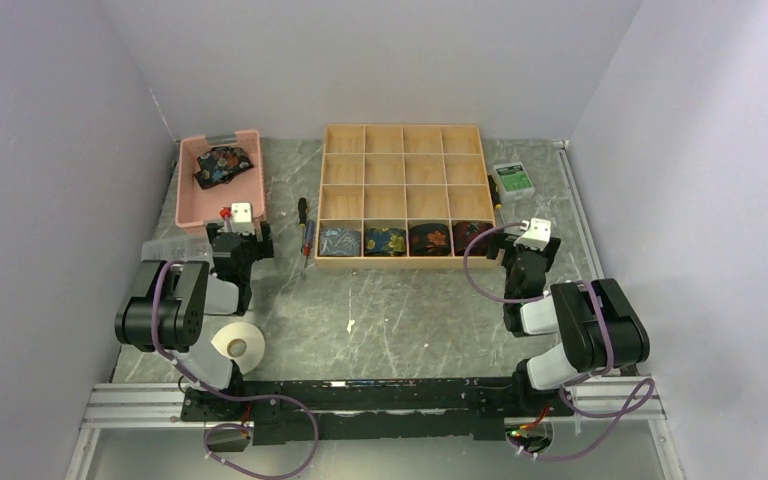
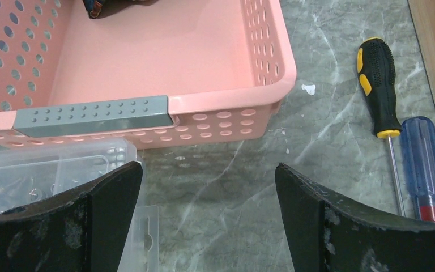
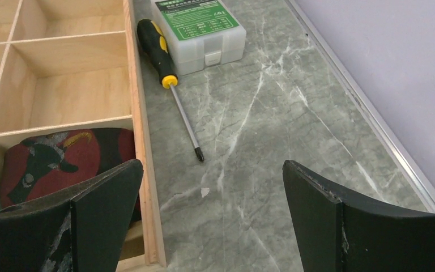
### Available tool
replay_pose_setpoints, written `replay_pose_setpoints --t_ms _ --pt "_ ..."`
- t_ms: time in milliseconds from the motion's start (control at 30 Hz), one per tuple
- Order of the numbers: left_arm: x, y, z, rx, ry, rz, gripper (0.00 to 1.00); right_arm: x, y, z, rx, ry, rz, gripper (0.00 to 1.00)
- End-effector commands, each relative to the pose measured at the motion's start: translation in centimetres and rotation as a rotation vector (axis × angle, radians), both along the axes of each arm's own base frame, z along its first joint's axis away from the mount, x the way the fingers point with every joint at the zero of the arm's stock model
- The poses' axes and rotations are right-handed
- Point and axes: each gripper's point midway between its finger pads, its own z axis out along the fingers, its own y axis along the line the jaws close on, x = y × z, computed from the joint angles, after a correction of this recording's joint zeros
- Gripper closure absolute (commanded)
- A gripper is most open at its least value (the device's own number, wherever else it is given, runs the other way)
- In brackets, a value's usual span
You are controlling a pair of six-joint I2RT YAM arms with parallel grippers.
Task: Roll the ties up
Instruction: Reset both arms
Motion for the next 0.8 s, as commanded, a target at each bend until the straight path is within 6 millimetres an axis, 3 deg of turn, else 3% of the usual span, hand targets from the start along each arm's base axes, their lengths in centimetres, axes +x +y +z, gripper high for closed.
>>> replay_pose_setpoints --t_ms 0,67,167,200,300,367,433,500,567,667,767 --pt "0.2 1.2 0.0 0.0 0.004 0.06 0.06 0.9 0.7 1.3 0.003 -0.035 0.046 0.0" --pt "0.3 1.3 0.0 0.0 0.004 0.06 0.06 1.0 0.5 1.3 0.007 -0.034 0.045 0.0" --pt "0.3 1.3 0.0 -0.001 0.008 0.059 0.06 1.0 -2.4 1.0 0.118 -0.037 -0.087 0.0" --pt "0.3 1.3 0.0 -0.002 0.007 0.058 0.06 0.8 -2.6 1.0 0.119 -0.044 -0.087 0.0" --pt "0.3 1.4 0.0 -0.002 0.008 0.059 0.06 1.0 1.9 1.5 -0.009 -0.045 0.202 0.0" --pt "0.3 1.4 0.0 -0.001 0.007 0.061 0.06 1.1 1.0 1.1 0.023 -0.026 0.127 0.0" --pt "0.3 1.4 0.0 -0.001 0.005 0.061 0.06 1.6 -1.6 1.0 0.109 -0.025 -0.026 0.0" --pt "0.3 1.4 0.0 0.0 0.004 0.063 0.06 1.2 -1.9 0.6 0.108 -0.015 -0.04 0.0" --pt "0.3 1.4 0.0 -0.001 0.004 0.063 0.06 1.6 -0.9 1.1 0.068 -0.026 0.037 0.0" --pt "0.3 1.4 0.0 -0.001 0.005 0.063 0.06 1.0 2.3 1.5 -0.021 -0.045 0.228 0.0" --pt "0.3 1.4 0.0 0.0 0.006 0.063 0.06 1.1 2.4 1.3 -0.018 -0.032 0.234 0.0"
